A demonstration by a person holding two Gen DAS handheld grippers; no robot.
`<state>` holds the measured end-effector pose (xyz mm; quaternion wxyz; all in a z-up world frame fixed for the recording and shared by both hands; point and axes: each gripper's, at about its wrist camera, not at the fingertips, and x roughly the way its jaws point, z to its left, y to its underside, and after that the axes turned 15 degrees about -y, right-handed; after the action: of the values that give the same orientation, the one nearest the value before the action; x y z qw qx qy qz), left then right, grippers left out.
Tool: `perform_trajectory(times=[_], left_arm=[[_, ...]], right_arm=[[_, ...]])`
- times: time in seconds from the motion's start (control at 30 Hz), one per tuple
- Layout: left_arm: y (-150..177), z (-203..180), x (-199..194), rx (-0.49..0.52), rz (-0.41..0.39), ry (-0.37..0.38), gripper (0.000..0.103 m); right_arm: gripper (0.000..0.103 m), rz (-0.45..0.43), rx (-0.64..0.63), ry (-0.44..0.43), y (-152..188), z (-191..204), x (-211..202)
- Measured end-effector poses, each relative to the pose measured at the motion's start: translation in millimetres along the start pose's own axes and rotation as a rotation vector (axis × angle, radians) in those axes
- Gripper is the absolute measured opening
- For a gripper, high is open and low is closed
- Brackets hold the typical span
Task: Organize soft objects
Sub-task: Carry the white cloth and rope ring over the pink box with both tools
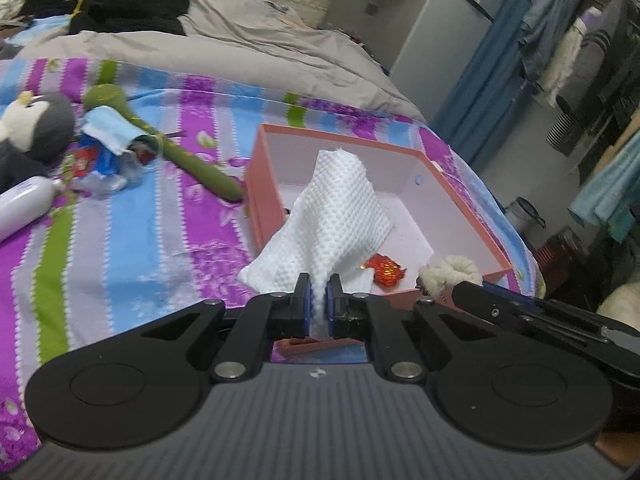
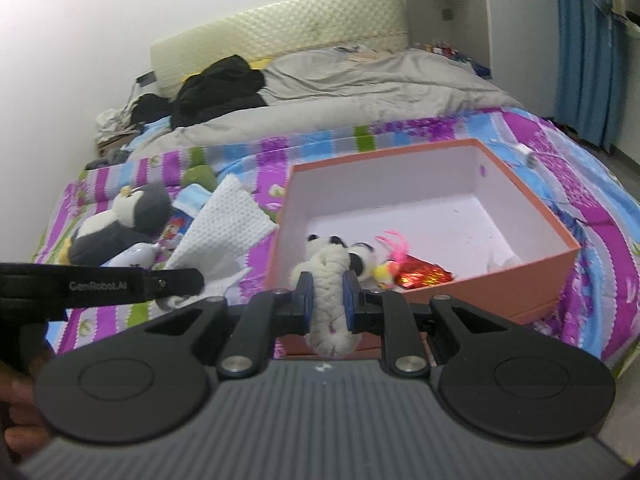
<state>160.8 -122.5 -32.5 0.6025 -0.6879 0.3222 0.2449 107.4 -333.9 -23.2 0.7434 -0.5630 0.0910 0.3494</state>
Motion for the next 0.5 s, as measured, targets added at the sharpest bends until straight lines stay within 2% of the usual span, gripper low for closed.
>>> perform_trajectory(times=[0.27,0.5], left_arm=[[-27.0,-26.1,44.3,0.034,0.028,0.016,0.009],[-51.4,-46.2,94.8,0.070,0.087,0.024,0.009]], right_arm=[[0.020,-0.004,0.033,0.029,-16.7,-38.9,19.8],[0.020,0.016,0.057,0.062,-35.9,-73.5,48.9]])
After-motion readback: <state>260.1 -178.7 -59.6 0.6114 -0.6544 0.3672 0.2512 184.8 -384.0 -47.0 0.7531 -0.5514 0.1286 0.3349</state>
